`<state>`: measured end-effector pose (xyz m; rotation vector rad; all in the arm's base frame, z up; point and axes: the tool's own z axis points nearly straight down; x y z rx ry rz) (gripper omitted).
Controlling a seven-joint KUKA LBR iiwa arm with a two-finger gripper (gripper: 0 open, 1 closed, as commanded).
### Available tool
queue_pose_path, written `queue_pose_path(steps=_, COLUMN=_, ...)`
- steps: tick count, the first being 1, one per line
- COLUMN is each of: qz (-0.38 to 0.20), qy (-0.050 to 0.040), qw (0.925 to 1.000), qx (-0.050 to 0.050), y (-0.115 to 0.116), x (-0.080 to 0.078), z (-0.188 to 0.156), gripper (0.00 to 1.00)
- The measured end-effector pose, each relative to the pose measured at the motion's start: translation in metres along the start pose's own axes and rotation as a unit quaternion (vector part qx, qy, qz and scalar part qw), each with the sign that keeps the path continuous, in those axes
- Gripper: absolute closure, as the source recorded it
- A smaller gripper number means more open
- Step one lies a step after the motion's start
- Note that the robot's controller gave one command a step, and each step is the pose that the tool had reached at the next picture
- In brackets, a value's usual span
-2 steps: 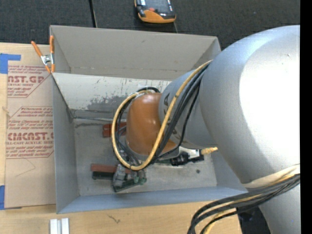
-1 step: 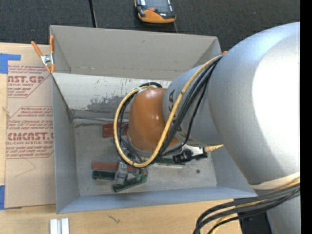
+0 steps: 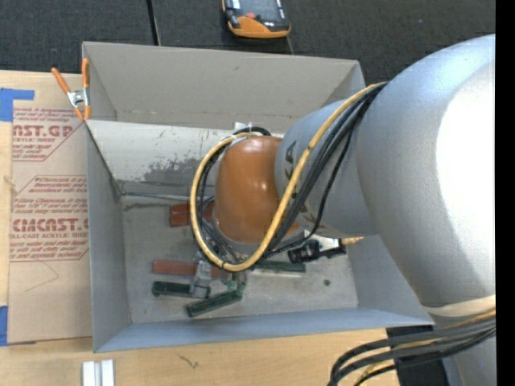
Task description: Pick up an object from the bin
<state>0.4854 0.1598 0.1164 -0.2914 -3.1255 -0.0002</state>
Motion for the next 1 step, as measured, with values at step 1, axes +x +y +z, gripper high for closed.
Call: queue_pose_path(steps=1, qz=0.000, qy=0.0006, qw=1.0000, qx=0.000, y=-0.0003, x=0.0006, z=-0.0136, gripper=1.00)
